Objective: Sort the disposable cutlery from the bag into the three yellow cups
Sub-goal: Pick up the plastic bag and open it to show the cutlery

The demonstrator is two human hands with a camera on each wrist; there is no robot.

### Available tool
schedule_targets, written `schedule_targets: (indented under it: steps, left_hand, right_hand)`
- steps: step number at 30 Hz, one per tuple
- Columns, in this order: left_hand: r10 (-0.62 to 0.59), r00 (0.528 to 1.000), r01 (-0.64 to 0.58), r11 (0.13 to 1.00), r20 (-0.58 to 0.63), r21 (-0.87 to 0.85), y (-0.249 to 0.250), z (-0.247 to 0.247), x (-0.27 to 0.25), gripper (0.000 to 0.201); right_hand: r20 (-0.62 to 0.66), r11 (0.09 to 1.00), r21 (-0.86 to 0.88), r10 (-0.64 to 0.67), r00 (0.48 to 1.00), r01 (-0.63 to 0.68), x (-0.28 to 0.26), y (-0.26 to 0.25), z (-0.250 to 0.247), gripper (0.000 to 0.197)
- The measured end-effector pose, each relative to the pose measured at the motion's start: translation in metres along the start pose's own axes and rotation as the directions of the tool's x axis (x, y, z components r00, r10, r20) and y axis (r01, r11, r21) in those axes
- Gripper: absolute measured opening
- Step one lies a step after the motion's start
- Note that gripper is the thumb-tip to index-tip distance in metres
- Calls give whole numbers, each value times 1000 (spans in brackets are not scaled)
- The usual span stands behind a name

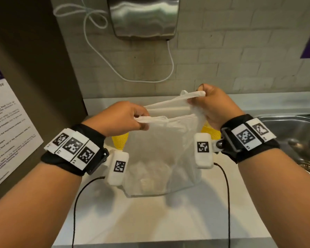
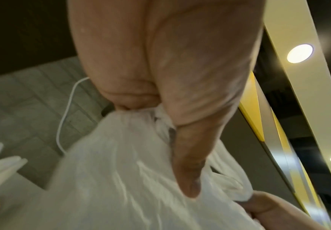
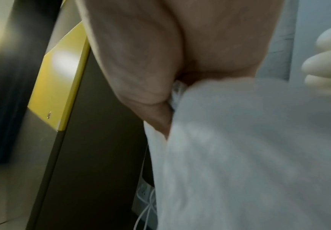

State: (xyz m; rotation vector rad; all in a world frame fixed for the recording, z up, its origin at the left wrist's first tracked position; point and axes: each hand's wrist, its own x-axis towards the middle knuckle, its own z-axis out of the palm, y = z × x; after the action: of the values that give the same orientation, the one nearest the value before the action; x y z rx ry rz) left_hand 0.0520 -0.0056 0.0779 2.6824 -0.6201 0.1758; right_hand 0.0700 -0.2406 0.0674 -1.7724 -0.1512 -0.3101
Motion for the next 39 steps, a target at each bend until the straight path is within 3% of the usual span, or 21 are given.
schedule_targets:
  steps: [4,7,9,10,11,12,13,14,15,17,20,22,24,25,27,29,31,33,35,37,39]
  left_hand:
    - [-22,994,34,993,-105,112,-37,0,-11,15]
    - [-163,987,161,970,-6,181,-63,2,-19,22]
    - [-293,954,297,952,-59,71,-74,7,-18,25]
    - [-386,918,369,915,-90,-161,-77,10,-17,27]
    - [-478,876,391,782,-65,-486,-79,14,-16,26]
    - [-536,844,340,521,10,-783,-80,18,-14,22]
    - [-555,828,249,242,76,-938,-79,20,-14,16]
    - [-560,823,154,53,98,-987,-79,22,-13,12]
    - [-570,817,62,-66,89,-996,-78,24,-13,11]
    - [-597,801,-93,-192,41,-977,-72,27,-11,14]
    - [-611,792,-174,-259,21,-950,-58,26,-12,20]
    - [-508,860,-101,-278,57,-955,-47,24,-21,20]
    - [-352,932,-8,-258,86,-966,-42,25,-34,33]
    - [-298,950,34,-205,95,-978,-39,25,-40,41]
    - [-326,942,81,-23,84,-996,-36,30,-46,44]
    - [-464,886,84,148,6,-985,-36,36,-45,38]
    - [-568,820,28,171,-75,-985,-36,39,-43,38]
    - [-604,794,-78,21,-75,-997,-36,39,-41,38]
    - [-607,794,-188,-207,-25,-960,-39,38,-38,35]
    - [-576,815,-209,-393,63,-895,-41,36,-38,29]
    - [-469,867,-109,-506,167,-856,-44,37,-41,24]
  right_hand:
    - [15,978,205,35,999,-38,-2,17,-26,33]
    - [21,966,250,68,997,-71,-8,24,-42,43]
    - [46,951,296,80,996,-91,-13,25,-44,53]
    - [67,942,319,86,994,-103,-17,26,-43,56]
    - [98,939,322,94,991,-121,-21,27,-43,57]
    - [141,941,309,101,985,-141,-25,28,-42,57]
    - [186,946,282,111,976,-162,-30,30,-40,57]
    - [225,951,250,127,966,-184,-34,32,-40,56]
    - [249,959,194,154,956,-205,-38,34,-38,55]
    - [225,976,-110,211,951,-190,-41,38,-34,46]
    - [158,756,-652,211,965,-59,-38,38,-26,25]
    - [120,633,-774,185,975,-25,-31,43,-22,37]
    - [45,621,-781,158,986,-64,-25,46,-20,58]
    - [10,667,-740,145,989,-90,-23,46,-20,65]
    - [-47,829,-532,175,984,-173,-23,47,-22,77]
    - [-61,947,-185,254,965,-261,-26,43,-19,89]
    - [-11,952,-28,306,952,-306,-28,38,-14,93]
    - [39,950,40,307,951,-309,-29,35,-9,92]
    - [100,921,242,289,952,-305,-30,33,-6,91]
    - [161,791,519,281,946,-323,-28,32,-6,79]
    - [168,602,725,319,933,-336,-24,35,-11,64]
